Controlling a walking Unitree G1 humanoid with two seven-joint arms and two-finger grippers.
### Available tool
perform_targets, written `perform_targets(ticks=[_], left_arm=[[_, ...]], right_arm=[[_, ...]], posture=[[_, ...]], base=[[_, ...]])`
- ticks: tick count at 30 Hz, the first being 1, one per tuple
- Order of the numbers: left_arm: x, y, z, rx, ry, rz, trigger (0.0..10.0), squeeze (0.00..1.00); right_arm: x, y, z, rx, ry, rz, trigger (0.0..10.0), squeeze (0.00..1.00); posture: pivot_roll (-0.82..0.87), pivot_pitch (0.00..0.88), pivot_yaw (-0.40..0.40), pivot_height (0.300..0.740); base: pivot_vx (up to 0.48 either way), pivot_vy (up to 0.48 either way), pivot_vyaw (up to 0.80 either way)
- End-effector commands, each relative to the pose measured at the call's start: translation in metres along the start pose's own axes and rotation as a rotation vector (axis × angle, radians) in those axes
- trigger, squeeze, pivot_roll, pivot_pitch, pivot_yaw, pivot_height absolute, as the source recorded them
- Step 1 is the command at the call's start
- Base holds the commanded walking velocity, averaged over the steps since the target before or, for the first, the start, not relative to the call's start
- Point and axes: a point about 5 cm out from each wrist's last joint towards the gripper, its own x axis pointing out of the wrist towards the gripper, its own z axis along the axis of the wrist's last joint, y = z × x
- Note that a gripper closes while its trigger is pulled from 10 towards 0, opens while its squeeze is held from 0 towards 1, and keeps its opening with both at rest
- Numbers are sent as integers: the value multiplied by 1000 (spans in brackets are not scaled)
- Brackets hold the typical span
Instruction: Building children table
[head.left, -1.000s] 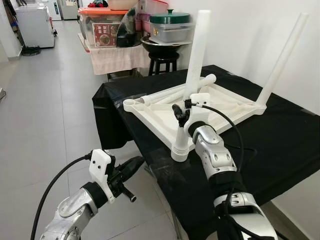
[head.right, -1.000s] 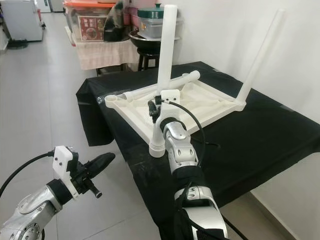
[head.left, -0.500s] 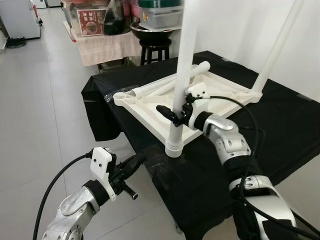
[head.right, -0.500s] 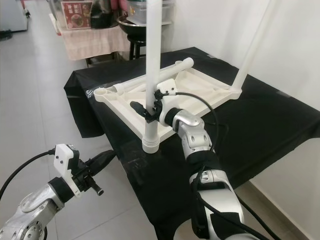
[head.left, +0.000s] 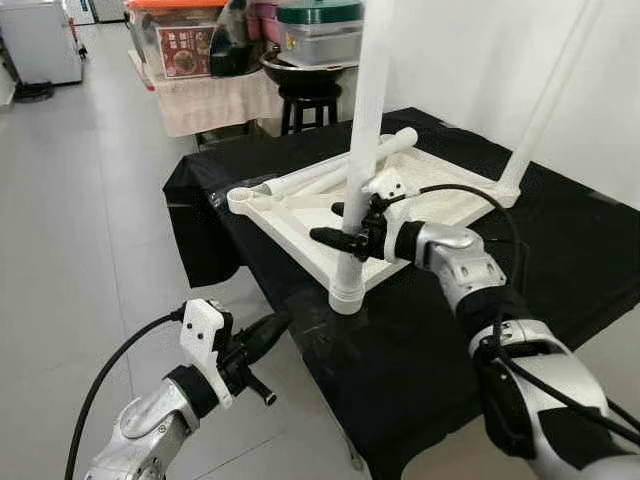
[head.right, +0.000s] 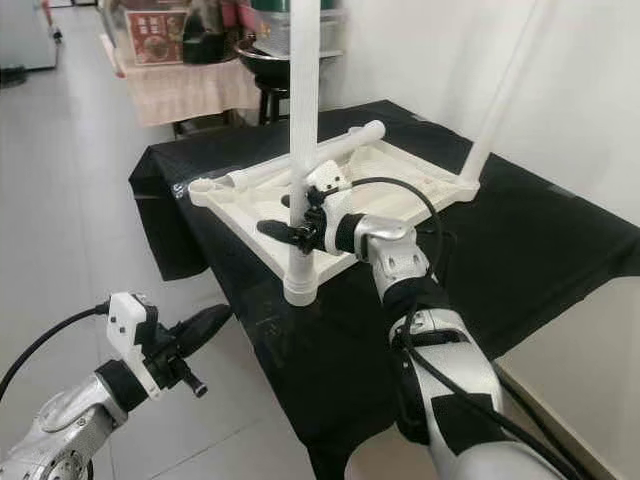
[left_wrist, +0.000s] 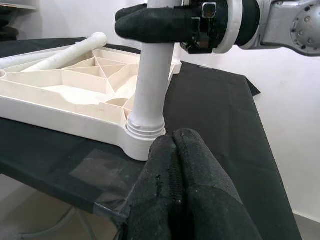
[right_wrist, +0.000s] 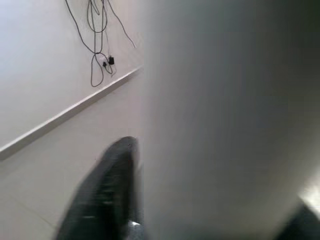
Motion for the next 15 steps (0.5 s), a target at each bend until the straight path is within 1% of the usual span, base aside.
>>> perform_targets(ticks=[1, 5, 7, 9, 10, 11, 12, 14, 15], left_arm=[[0, -2, -1, -7, 13, -4, 10000, 0], [-1, -2, -1, -10, 13, -5, 10000, 0], [-1, -2, -1, -11, 13, -5, 10000, 0], [-1, -2, -1, -11, 13, -5, 10000, 0], [-1, -2, -1, -11, 13, -5, 10000, 0], [-1, -2, -1, -11, 13, -5, 10000, 0], [-1, -1, -1, -11, 12, -4, 10000, 0], [-1, -1, -1, -11, 12, -4, 10000, 0], [-1, -1, 0, -11, 12, -3, 10000, 0]], right_arm=[[8, 8, 6, 2, -16, 95, 0, 0], [5, 3, 6, 25, -24, 81, 0, 0], [1, 1, 3, 20, -28, 66, 0, 0], [1, 1, 3, 20, -28, 66, 0, 0], [0, -1, 0, 13, -23, 34, 0, 0], [0, -1, 0, 13, -23, 34, 0, 0], [-2, -3, -4, 4, -15, -23, 0, 0], [-2, -3, -4, 4, -15, -23, 0, 0], [-1, -4, -11, 18, -3, -126, 0, 0]], posture=[[38, 2, -45, 740], [35, 3, -45, 740], [29, 2, -43, 740], [29, 2, -43, 740], [27, 3, -44, 740], [27, 3, -44, 740], [19, 3, -43, 740], [19, 3, -43, 740], [15, 3, -42, 740]], base=[[0, 0, 0], [0, 0, 0], [0, 0, 0], [0, 0, 0], [0, 0, 0], [0, 0, 0], [0, 0, 0], [0, 0, 0], [0, 0, 0]])
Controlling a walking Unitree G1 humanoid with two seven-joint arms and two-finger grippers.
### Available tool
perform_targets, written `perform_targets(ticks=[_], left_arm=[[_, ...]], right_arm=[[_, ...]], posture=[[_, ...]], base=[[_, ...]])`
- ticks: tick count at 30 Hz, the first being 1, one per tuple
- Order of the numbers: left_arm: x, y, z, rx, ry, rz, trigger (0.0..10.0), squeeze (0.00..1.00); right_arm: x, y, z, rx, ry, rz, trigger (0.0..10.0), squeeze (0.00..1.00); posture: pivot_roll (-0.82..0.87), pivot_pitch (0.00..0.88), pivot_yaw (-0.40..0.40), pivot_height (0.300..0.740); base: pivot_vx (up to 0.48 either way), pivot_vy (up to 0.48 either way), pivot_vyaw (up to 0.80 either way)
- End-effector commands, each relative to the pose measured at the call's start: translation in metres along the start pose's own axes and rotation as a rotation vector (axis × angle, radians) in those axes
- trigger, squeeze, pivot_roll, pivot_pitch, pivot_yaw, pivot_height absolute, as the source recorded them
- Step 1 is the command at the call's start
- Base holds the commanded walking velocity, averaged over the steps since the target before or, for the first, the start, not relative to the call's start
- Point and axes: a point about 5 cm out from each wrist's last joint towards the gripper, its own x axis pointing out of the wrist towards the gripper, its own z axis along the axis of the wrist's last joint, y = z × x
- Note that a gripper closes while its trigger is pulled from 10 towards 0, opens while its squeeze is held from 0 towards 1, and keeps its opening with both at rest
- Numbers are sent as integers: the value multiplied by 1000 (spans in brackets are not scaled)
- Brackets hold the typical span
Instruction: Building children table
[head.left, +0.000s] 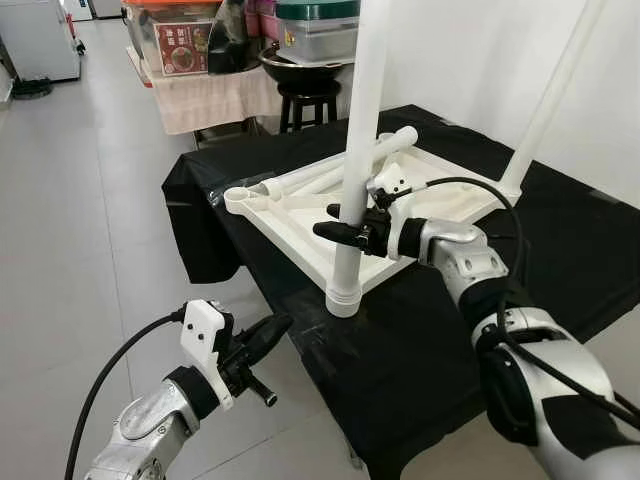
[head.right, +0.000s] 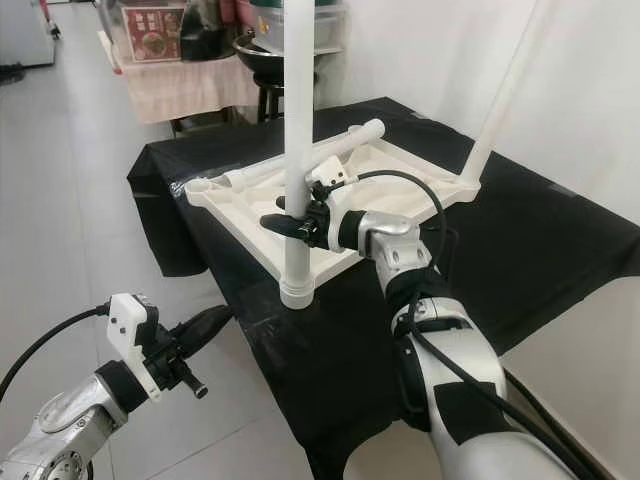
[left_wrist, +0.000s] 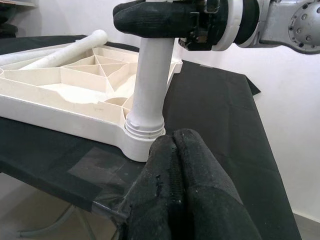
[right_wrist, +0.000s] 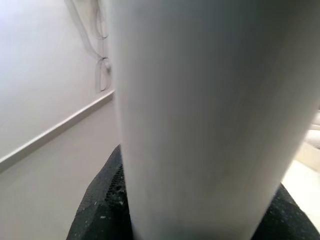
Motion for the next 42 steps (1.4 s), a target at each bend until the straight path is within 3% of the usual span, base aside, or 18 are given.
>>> perform_targets(ticks=[1, 3, 4, 5, 7, 18, 19, 21, 22, 24, 25, 26, 27, 29, 30, 37, 39, 42], left_arm=[[-1, 0, 0, -4, 6, -3, 10000, 0], [-1, 0, 0, -4, 6, -3, 10000, 0], [-1, 2, 0, -4, 7, -2, 10000, 0], [0, 3, 0, -2, 9, -5, 10000, 0], [0, 5, 0, -1, 11, -6, 10000, 0], [3, 7, -3, -2, 8, 2, 10000, 0], [3, 7, -3, -1, 6, 7, 10000, 0], [3, 7, -3, 0, 5, 11, 10000, 0], [2, 6, -3, -1, 7, 8, 10000, 0], [2, 6, -3, -1, 7, 8, 10000, 0], [2, 4, -3, -5, 11, -2, 10000, 0], [2, 4, -3, -5, 11, -2, 10000, 0], [2, 4, -3, -6, 12, -6, 10000, 0], [2, 4, -3, -6, 12, -6, 10000, 0], [2, 3, -3, -8, 11, -7, 10000, 0], [1, 2, -2, -8, 9, -5, 10000, 0], [1, 2, -2, -8, 9, -5, 10000, 0], [0, 2, -1, -7, 9, -4, 10000, 0]], right_arm=[[2, -2, -16, 24, 9, -292, 0, 0], [2, -2, -16, 24, 9, -292, 0, 0], [3, 11, -36, 146, -19, -516, 0, 0], [-1, 27, -53, 183, -8, -636, 0, 0], [-6, 32, -54, 131, -21, -699, 0, 0], [7, 28, -60, 136, 69, -621, 0, 0], [8, 27, -59, 129, 72, -631, 10000, 0], [9, 28, -57, 131, 67, -597, 10000, 24], [11, 28, -53, 141, 49, -554, 10000, 1000], [11, 28, -53, 141, 49, -554, 10000, 1000], [14, 33, -37, 135, -11, -388, 10000, 1000], [14, 33, -37, 135, -11, -388, 10000, 1000], [15, 33, -26, 107, -45, -276, 10000, 1000], [15, 33, -26, 107, -45, -276, 10000, 1000], [12, 31, -7, 7, -70, -87, 10000, 0], [13, 26, 8, -92, -56, 94, 10000, 0], [13, 26, 8, -92, -56, 94, 10000, 0], [17, 30, 17, -90, -29, 291, 10000, 0]], posture=[[5, 0, -37, 740], [5, 0, -37, 740], [-1, 0, -26, 740], [-2, 0, -22, 740], [-9, 0, -18, 740], [-2, 0, -36, 740], [-2, 0, -35, 740], [-1, 0, -33, 740], [-1, 0, -27, 740], [-1, 0, -27, 740], [-1, 0, -25, 740], [-1, 0, -25, 740], [2, 0, -25, 740], [2, 0, -25, 740], [6, 0, -27, 740], [16, 0, -29, 740], [16, 0, -29, 740], [22, 0, -27, 740]], base=[[0, 0, 0], [0, 0, 0], [0, 0, 0], [0, 0, 0], [0, 0, 0], [0, 0, 0], [0, 0, 0], [0, 0, 0], [0, 0, 0], [0, 0, 0], [0, 0, 0], [0, 0, 0], [0, 0, 0], [0, 0, 0], [0, 0, 0], [0, 0, 0], [0, 0, 0], [0, 0, 0]])
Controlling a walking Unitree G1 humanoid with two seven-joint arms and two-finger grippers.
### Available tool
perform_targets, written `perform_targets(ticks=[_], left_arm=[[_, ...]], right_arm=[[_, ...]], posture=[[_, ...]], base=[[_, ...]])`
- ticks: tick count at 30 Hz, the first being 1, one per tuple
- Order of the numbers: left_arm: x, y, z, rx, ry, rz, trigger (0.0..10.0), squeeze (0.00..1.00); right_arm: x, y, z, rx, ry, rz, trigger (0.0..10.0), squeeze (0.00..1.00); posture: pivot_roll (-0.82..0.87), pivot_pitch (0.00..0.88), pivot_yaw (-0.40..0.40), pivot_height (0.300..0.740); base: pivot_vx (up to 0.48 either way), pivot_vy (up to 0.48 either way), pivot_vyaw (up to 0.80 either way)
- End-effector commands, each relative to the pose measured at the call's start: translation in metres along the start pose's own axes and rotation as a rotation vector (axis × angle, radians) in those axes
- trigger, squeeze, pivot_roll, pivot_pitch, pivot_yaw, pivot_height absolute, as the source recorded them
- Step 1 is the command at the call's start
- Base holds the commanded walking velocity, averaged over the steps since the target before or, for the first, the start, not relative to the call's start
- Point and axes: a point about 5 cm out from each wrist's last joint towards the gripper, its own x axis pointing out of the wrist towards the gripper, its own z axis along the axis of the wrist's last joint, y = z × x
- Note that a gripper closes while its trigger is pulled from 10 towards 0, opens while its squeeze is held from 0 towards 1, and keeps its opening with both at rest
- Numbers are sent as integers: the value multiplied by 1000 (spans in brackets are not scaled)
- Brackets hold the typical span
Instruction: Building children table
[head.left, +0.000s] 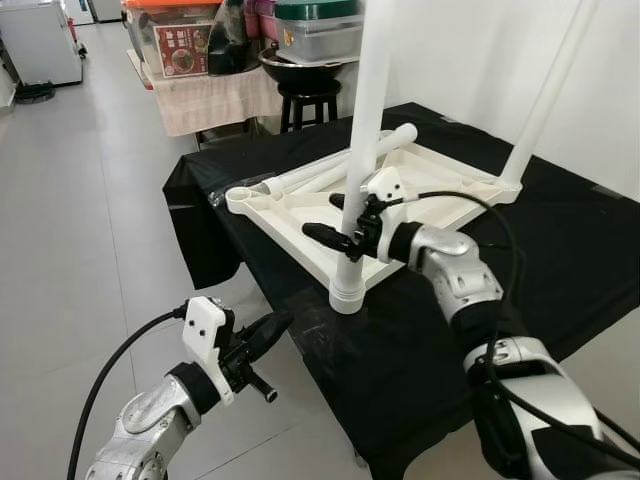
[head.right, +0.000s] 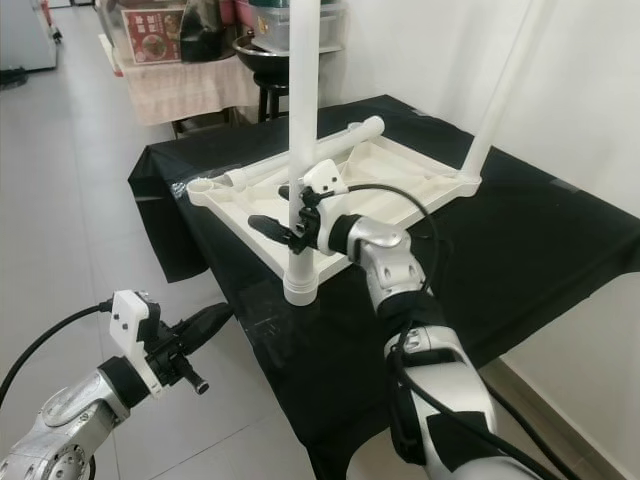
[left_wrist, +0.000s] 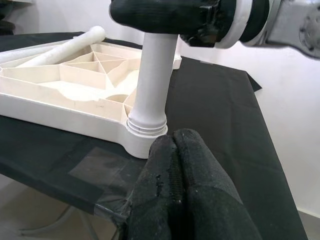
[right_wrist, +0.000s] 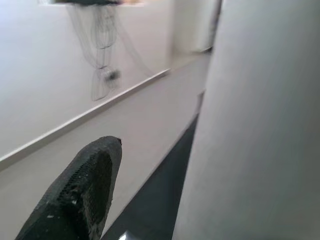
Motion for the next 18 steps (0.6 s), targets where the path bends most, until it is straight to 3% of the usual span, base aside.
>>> perform_targets(ticks=[1, 5, 6, 7, 8, 18], left_arm=[[-2, -2, 0, -7, 10, -4, 10000, 0], [-2, -2, 0, -7, 10, -3, 10000, 0], [-3, -3, 0, -6, 10, -2, 10000, 0], [-3, -3, 0, -6, 10, -2, 10000, 0], [-3, -3, 0, -5, 10, -1, 10000, 0], [-3, -2, 1, -6, 8, 3, 10000, 0]], right_arm=[[12, 12, 5, -19, -7, 146, 10000, 0], [14, 11, 10, -2, -11, 173, 10000, 0], [14, 10, 10, 5, -9, 177, 1804, 0], [14, 10, 10, 5, -9, 177, 1804, 0], [13, 9, 11, 20, -12, 192, 0, 0], [6, 5, 7, 37, -14, 192, 0, 0]], posture=[[22, 0, -27, 740], [28, 0, -32, 740], [30, 0, -33, 740], [30, 0, -33, 740], [32, 0, -36, 740], [19, 0, -32, 740]], base=[[0, 0, 0], [0, 0, 0], [0, 0, 0], [0, 0, 0], [0, 0, 0], [0, 0, 0]])
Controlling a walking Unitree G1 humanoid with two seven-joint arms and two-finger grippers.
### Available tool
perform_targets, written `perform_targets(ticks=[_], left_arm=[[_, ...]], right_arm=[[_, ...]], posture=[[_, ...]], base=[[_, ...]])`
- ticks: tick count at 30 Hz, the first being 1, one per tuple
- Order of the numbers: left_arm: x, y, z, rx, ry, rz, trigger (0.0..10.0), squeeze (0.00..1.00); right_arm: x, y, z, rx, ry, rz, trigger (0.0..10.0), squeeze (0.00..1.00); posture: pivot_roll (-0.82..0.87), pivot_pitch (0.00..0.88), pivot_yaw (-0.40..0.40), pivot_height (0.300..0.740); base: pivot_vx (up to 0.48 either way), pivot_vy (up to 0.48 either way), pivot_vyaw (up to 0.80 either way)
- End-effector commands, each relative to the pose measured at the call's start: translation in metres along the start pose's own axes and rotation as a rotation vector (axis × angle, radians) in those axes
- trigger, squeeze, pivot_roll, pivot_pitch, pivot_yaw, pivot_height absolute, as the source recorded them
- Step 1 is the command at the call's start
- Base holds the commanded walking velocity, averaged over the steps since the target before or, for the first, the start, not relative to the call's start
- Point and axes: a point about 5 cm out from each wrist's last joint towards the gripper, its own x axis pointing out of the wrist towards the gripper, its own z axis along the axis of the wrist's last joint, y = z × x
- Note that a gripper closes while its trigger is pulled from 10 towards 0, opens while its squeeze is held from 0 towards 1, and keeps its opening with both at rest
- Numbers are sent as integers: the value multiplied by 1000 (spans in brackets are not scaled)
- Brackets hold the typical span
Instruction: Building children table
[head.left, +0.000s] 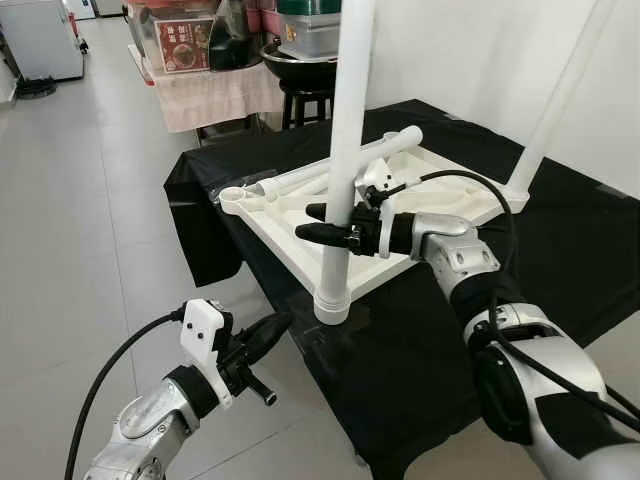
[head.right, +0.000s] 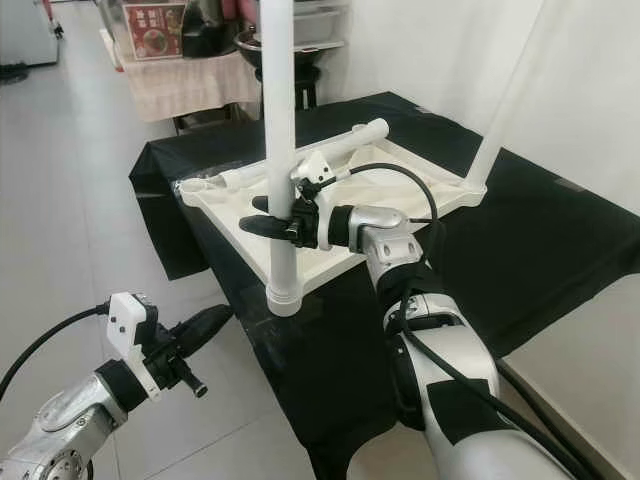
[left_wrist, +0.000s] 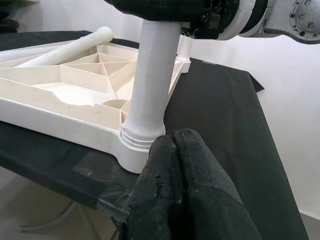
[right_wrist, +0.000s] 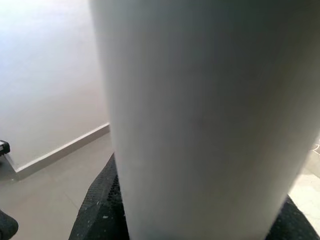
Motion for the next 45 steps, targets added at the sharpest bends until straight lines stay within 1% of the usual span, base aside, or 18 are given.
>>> perform_targets(ticks=[1, 7, 9, 10, 11, 12, 13, 14, 17, 19, 23, 24, 27, 28, 30, 36, 37, 45], left_arm=[[-1, 0, 0, -4, 8, 0, 10000, 0], [-1, 1, 0, -4, 9, 0, 10000, 0], [-1, 3, 1, -2, 9, 3, 10000, 0], [-1, 3, 1, -2, 9, 3, 10000, 0], [-2, 6, 1, -1, 10, 3, 10000, 0], [-2, 6, 1, -1, 10, 3, 10000, 0], [-1, 7, 2, -3, 9, 1, 10000, 0], [-1, 8, 2, -4, 9, -1, 10000, 0], [-1, 10, 1, -2, 13, -4, 10000, 0], [2, 10, 1, -1, 15, -10, 10000, 0], [3, 11, 1, 5, 15, -8, 10000, 0], [3, 12, 1, 6, 11, 2, 10000, 0], [2, 11, 1, 8, 5, 14, 10000, 0], [2, 11, 1, 8, 5, 15, 10000, 0], [3, 10, 1, 7, 7, 10, 10000, 0], [3, 8, 0, 2, 10, -2, 10000, 0], [3, 7, 0, 2, 10, -1, 10000, 0], [2, 6, -1, 5, 11, 2, 10000, 0]], right_arm=[[6, 5, 1, -7, 0, 57, 0, 0], [-5, -5, -6, -60, 43, -107, 0, 0], [-7, -5, -27, -2, 69, -385, 0, 0], [-7, -5, -27, -2, 69, -385, 0, 0], [-6, 5, -49, 130, 26, -692, 0, 0], [-6, 5, -49, 130, 26, -692, 0, 0], [-3, 28, -73, 152, 81, -813, 0, 0], [-3, 39, -75, 84, 99, -889, 0, 0], [0, 39, -68, 11, 76, -895, 0, 0], [1, 27, -77, 108, 105, -853, 0, 0], [7, 25, -79, 142, 122, -809, 0, 0], [9, 25, -77, 117, 131, -806, 9765, 0], [9, 27, -74, 126, 112, -774, 10000, 0], [7, 28, -72, 151, 96, -777, 10000, 1000], [7, 29, -67, 177, 69, -738, 10000, 1000], [7, 26, -40, 99, -12, -528, 10000, 1000], [4, 21, -27, -17, 4, -332, 10000, 0], [0, 9, -15, -83, 41, -166, 10000, 0]], posture=[[19, 0, -32, 740], [2, 0, -31, 740], [-10, 0, -23, 740], [-10, 0, -23, 740], [-29, 1, -10, 740], [-29, 1, -10, 740], [-37, 2, -1, 740], [-35, 0, 0, 740], [-52, 0, 16, 740], [-23, 0, -13, 740], [-35, 0, -11, 740], [-32, 0, -10, 740], [-25, 0, -15, 740], [-25, 0, -15, 740], [-26, 0, -15, 740], [-16, 0, -17, 740], [1, 0, -25, 740], [15, 0, -33, 740]], base=[[0, 0, 0], [0, 0, 0], [0, 0, 0], [0, 0, 0], [0, 0, 0], [0, 0, 0], [0, 0, 0], [0, 0, 0], [0, 0, 0], [0, 0, 0], [0, 0, 0], [0, 0, 0], [0, 0, 0], [0, 0, 0], [0, 0, 0], [0, 0, 0], [0, 0, 0], [0, 0, 0]])
